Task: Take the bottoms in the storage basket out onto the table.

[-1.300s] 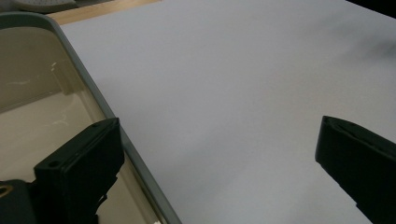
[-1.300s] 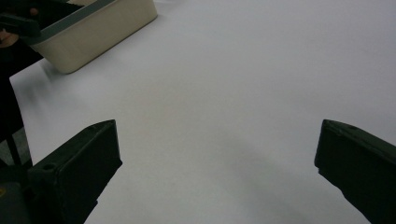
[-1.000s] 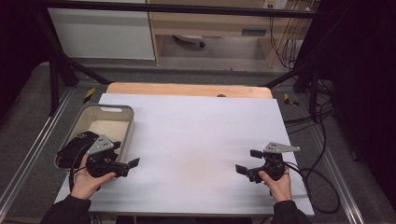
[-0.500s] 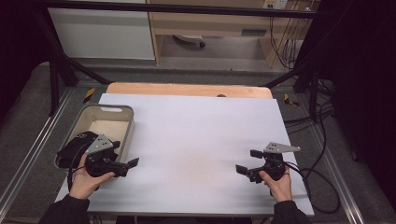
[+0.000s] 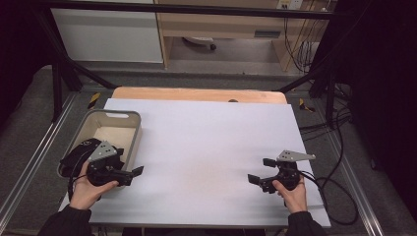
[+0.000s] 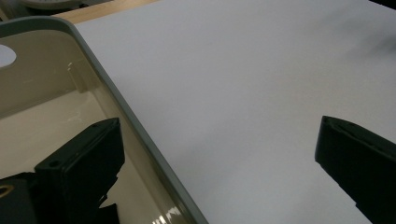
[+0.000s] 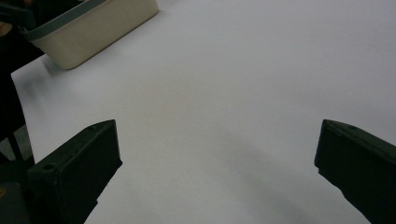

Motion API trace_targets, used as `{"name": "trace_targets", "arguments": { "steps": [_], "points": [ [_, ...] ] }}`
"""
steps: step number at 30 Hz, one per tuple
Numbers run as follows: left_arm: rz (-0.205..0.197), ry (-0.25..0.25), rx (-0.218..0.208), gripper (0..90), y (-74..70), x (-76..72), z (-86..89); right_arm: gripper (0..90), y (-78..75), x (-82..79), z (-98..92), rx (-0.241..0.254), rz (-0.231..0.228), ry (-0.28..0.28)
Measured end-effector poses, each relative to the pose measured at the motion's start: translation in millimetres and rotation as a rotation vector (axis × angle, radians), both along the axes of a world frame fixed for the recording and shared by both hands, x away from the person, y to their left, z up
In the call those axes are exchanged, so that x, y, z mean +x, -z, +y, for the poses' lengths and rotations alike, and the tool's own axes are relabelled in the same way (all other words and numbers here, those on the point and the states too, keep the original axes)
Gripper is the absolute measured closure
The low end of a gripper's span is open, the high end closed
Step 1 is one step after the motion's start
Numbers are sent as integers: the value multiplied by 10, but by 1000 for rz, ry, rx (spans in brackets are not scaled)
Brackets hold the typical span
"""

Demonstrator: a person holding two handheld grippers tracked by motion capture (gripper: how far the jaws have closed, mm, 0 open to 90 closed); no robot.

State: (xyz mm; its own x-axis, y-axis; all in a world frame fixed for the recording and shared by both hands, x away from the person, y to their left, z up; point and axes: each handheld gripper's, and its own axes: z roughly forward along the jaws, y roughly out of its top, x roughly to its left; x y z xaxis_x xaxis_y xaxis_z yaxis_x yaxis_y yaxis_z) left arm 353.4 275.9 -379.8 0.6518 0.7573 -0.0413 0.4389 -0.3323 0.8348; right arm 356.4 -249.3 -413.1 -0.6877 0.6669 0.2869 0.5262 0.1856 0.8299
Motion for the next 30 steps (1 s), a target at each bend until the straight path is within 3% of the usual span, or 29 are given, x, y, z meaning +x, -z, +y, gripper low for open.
{"name": "trace_targets", "arguments": {
  "steps": [30],
  "points": [
    [6, -35, 12, 12, -52, 8, 162, 6, 11, 7, 1, -3, 8, -3]
  ]
}}
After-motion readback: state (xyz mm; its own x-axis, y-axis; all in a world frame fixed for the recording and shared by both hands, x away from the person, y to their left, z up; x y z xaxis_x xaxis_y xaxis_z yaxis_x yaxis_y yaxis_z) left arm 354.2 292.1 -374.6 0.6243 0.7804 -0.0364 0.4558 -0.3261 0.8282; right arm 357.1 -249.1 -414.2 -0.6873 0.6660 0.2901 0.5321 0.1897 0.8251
